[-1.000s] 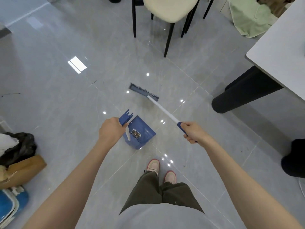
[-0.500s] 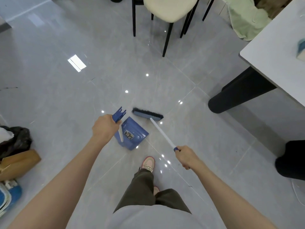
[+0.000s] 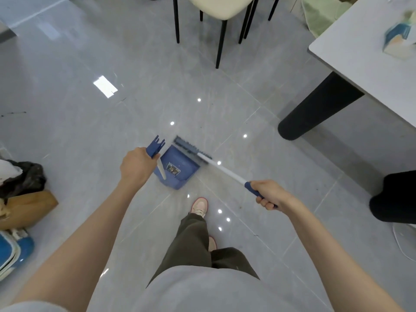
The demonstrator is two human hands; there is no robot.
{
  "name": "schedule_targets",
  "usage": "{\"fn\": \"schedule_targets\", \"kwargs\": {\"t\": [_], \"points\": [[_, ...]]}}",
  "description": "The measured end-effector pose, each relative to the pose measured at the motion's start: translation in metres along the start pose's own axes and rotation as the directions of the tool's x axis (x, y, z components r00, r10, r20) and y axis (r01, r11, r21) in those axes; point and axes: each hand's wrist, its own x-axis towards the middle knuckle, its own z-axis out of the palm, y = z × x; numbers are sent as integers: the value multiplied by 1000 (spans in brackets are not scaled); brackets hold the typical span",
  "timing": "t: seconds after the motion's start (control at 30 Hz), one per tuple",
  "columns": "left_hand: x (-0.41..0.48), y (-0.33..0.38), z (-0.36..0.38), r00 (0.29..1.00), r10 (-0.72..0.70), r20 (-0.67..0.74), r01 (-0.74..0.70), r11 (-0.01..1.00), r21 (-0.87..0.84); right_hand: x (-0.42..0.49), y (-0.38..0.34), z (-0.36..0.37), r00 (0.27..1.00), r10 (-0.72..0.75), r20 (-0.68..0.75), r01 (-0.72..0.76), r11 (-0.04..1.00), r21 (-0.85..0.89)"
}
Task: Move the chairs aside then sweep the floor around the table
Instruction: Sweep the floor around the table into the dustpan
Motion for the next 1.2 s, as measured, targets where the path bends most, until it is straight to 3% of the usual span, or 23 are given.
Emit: {"fn": "schedule_targets", "kwargs": {"t": [0.23,0.6,0.73,0.9,1.03,1.1,1.2], "points": [[-55,-26,-3,996,73,-46,-70,996,62,6,29,-6,985,-146,-94,145,989,-18],[-95,-90,-12,997,71,-3,-70,981,183,43,55,36,971,-76,-225,46,989,-138],[-98,-125,-13,995,95,40,-101,972,214,38,63,77,976,-27,-215,-20,977,-214],[-91,-165,-22,989,109,97,-126,975,185,10,72,155,986,-85,-141,20,912,-410],[-77,-194,-33,982,127,142,-149,975,163,-16,83,206,996,-7,-90,-38,874,-485],[-71,-204,-36,975,156,159,-181,971,159,-33,93,224,998,52,-29,-60,900,-431],[-62,-216,-38,960,220,171,-250,952,178,-60,108,237,989,141,30,-133,972,-195]]}}
